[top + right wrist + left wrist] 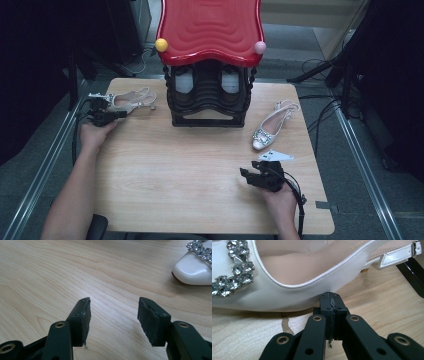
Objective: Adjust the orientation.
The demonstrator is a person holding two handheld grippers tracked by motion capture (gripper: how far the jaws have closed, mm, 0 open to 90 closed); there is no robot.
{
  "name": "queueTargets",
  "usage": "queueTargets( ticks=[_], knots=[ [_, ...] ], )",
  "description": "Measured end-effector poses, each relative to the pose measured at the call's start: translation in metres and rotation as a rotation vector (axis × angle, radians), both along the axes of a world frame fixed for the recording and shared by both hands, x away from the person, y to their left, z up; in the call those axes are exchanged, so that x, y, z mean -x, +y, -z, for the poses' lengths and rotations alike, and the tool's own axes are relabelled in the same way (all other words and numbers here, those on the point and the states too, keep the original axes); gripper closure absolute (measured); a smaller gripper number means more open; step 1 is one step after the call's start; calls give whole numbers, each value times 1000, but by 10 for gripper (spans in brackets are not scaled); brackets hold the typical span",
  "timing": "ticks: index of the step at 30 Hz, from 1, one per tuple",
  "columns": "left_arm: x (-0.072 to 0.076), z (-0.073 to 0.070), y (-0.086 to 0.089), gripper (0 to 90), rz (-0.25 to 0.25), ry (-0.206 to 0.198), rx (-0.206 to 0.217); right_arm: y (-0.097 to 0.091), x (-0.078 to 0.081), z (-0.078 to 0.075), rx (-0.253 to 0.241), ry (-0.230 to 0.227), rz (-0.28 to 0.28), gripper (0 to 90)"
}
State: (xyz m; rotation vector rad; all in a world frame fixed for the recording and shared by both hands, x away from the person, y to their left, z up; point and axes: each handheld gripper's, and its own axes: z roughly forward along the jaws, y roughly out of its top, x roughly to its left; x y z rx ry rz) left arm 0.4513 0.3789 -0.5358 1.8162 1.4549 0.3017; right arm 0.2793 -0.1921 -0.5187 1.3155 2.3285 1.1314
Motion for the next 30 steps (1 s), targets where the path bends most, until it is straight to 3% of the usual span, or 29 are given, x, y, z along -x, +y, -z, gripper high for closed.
queueTargets(
  ticks=[7, 9, 13, 20, 23, 26, 28, 30],
  knots=[
    [-1, 0, 5, 900, -44, 6, -8, -2, 0, -1, -5, -1, 5, 452],
    [-1, -1, 5, 900, -62, 9, -30, -2, 0, -1, -4, -4, 3, 452],
    [1, -5, 4, 900, -66, 41, -10, -2, 1, -2, -4, -6, 0, 452],
    [8, -40, -16, 900, 10, -31, 27, 1, 0, -1, -4, -3, -11, 453],
    [9, -54, -24, 900, 4, -73, 57, 2, 0, -1, -4, -3, -15, 453],
    [5, -64, -30, 900, 13, -59, 53, 3, 0, -2, -8, -2, -18, 453],
    [1, -70, -34, 900, 8, -79, 44, 3, -1, -2, -10, -2, -23, 453],
    [-4, -76, -39, 900, 14, -61, 33, 5, -2, -2, -9, 1, -29, 453]
  ],
)
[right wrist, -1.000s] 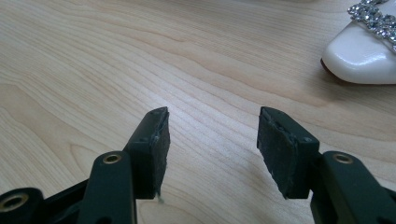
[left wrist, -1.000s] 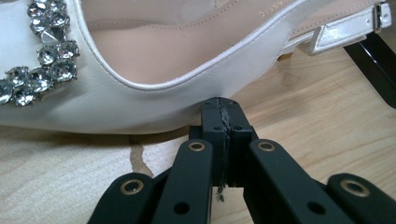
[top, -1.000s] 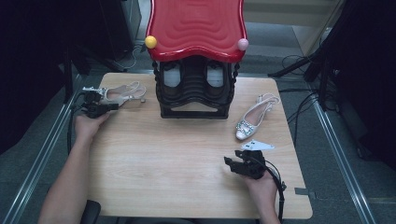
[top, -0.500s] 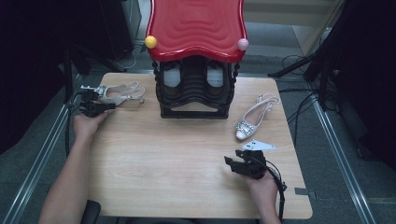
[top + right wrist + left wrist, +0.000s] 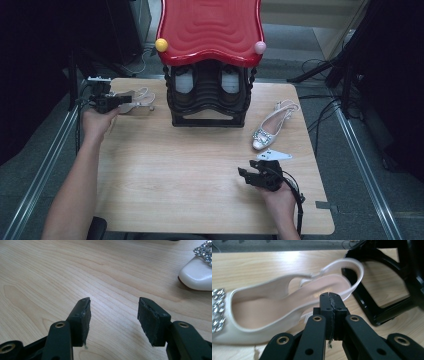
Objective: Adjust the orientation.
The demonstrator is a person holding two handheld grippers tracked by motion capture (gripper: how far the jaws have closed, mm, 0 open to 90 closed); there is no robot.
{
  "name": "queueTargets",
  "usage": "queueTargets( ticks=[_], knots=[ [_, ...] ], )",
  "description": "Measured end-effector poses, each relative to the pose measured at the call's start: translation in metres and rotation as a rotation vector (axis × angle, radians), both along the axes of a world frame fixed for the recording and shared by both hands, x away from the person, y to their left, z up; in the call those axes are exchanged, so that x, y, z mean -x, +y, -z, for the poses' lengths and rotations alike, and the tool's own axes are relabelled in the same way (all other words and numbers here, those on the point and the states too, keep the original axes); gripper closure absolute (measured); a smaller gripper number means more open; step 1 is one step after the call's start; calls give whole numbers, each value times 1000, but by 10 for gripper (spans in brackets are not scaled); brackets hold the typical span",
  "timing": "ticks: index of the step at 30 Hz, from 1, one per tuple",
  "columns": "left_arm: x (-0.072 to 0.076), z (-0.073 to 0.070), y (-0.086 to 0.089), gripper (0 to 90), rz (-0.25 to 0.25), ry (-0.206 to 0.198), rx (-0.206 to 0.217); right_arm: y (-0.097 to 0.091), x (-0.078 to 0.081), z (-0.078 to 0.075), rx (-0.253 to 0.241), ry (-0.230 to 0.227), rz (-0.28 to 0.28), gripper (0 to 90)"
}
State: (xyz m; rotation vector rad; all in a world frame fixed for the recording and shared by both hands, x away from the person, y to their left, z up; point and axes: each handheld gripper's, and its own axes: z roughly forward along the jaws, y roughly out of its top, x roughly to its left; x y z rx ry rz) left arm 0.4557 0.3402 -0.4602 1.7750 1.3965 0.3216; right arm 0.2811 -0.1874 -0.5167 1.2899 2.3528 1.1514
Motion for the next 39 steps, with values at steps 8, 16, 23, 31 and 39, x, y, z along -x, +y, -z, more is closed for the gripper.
queueTargets(
  ticks=[8, 16, 23, 31, 39],
  knots=[
    [-21, 1, -11, 900, -19, 31, 15, 6, -3, 1, 3, 1, -29, 453],
    [-27, 21, -19, 900, -4, 101, -19, 7, -4, 2, 5, 9, -35, 453],
    [-26, 28, -11, 900, -4, 142, -52, 6, -4, 1, 2, 5, -33, 451],
    [-24, 28, -7, 900, -13, 152, -60, 6, -3, 1, 1, 2, -31, 451],
    [-22, 28, -3, 900, -10, 160, -83, 5, -3, 0, -7, 4, -28, 451]
  ],
)
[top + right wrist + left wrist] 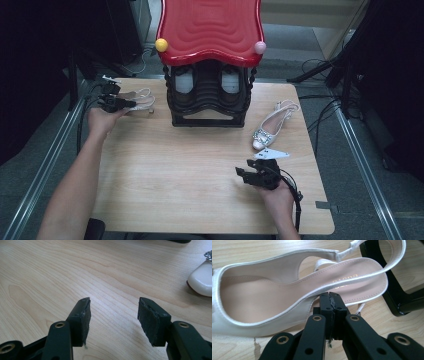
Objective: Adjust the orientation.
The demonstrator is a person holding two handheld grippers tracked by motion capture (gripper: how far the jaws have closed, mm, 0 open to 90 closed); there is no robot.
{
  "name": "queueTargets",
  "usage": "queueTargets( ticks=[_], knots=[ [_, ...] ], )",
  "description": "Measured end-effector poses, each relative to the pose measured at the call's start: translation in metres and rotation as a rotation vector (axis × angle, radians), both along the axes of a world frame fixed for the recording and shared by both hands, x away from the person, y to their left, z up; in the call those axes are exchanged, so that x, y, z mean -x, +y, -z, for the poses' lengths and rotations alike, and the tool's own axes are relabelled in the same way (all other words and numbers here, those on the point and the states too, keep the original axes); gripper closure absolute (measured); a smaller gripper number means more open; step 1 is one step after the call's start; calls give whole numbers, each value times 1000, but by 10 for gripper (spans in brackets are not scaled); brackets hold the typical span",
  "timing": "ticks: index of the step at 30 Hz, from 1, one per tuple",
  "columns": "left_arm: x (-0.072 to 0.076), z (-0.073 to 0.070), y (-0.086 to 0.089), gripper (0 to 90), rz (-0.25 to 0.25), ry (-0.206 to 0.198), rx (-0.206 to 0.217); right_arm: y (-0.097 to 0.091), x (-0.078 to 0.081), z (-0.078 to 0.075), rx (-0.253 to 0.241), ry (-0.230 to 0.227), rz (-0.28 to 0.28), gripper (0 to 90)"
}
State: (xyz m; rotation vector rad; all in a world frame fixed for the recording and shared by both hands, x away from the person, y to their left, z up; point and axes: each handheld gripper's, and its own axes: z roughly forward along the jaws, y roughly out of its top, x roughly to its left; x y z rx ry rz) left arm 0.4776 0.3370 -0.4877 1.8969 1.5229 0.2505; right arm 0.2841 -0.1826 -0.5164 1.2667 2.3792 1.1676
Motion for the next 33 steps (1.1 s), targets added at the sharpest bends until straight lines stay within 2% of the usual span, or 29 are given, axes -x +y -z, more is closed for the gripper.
queueTargets(
  ticks=[1, 2, 3, 4, 8, 9, 11, 16, 19, 23, 27, 28, 31, 32, 33],
  knots=[
    [1, 0, 0, 900, -5, 3, 4, 0, 0, 0, 1, 0, -2, 451],
    [1, 0, 1, 900, -6, 1, -11, 0, 0, 0, 1, 0, -2, 451],
    [1, 1, 1, 900, -9, 15, -41, 0, 0, 0, 0, 2, -2, 451],
    [2, 3, 3, 900, 0, 19, -50, 0, 0, 0, 1, 1, -4, 451],
    [8, 6, 11, 900, -23, 7, 12, 1, -1, 0, 2, 2, -8, 451],
    [10, 5, 11, 900, -20, 12, 18, 1, -1, 0, 0, 2, -9, 451],
    [11, 3, 10, 900, -23, 4, 4, 2, -2, 0, 2, 1, -12, 451],
    [10, -18, 7, 900, -1, -27, 26, 5, -3, 0, 3, -3, -21, 451],
    [7, -30, 2, 900, 5, -54, 16, 6, -4, 0, 7, -2, -27, 451],
    [-4, -38, -7, 900, 10, -56, 1, 6, -4, 0, 6, -1, -27, 451],
    [-14, -30, -18, 900, 6, -25, 7, 5, -3, 0, 4, -3, -27, 451],
    [-15, -24, -20, 900, -10, -23, 21, 5, -3, 0, 4, -2, -27, 451],
    [-14, -12, -19, 900, -20, -21, 45, 4, -2, 0, 5, 0, -26, 451],
    [-13, -8, -17, 900, -20, -26, 46, 3, -2, 0, 4, 1, -24, 451],
    [-11, -5, -15, 900, -19, -39, 67, 3, -2, 0, 6, 3, -21, 451]
  ],
)
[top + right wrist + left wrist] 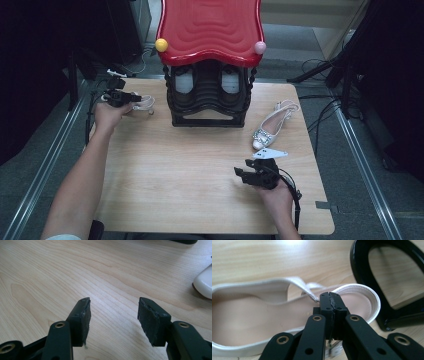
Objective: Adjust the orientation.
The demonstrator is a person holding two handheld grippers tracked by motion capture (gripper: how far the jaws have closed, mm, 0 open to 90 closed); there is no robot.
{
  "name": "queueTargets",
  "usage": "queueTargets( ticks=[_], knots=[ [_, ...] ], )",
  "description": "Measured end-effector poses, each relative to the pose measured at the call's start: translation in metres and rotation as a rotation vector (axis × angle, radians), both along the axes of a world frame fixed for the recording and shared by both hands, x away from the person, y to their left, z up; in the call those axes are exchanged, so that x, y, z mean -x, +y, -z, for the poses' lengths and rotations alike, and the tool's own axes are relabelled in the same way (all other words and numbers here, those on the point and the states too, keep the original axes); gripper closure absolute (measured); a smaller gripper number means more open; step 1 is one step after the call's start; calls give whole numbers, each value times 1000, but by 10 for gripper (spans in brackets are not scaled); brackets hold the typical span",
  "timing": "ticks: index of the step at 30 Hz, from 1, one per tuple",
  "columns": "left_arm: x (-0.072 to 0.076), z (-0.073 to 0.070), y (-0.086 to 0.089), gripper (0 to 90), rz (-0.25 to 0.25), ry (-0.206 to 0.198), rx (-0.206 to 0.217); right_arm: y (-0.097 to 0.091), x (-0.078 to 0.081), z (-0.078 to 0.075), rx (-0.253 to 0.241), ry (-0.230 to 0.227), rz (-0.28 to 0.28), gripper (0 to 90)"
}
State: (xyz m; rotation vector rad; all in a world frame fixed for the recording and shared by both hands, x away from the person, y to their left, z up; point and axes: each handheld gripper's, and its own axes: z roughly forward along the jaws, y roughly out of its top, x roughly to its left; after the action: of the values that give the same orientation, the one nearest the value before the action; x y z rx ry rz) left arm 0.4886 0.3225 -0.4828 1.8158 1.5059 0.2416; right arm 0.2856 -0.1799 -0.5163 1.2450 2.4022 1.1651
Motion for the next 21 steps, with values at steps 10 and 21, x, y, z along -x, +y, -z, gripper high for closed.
queueTargets(
  ticks=[10, 21],
  knots=[
    [16, 11, 22, 900, -31, 27, -42, 3, -1, 1, 5, 0, -9, 451],
    [20, 8, 31, 900, -24, 62, -84, 2, -1, 1, 0, 1, -6, 451]
  ],
)
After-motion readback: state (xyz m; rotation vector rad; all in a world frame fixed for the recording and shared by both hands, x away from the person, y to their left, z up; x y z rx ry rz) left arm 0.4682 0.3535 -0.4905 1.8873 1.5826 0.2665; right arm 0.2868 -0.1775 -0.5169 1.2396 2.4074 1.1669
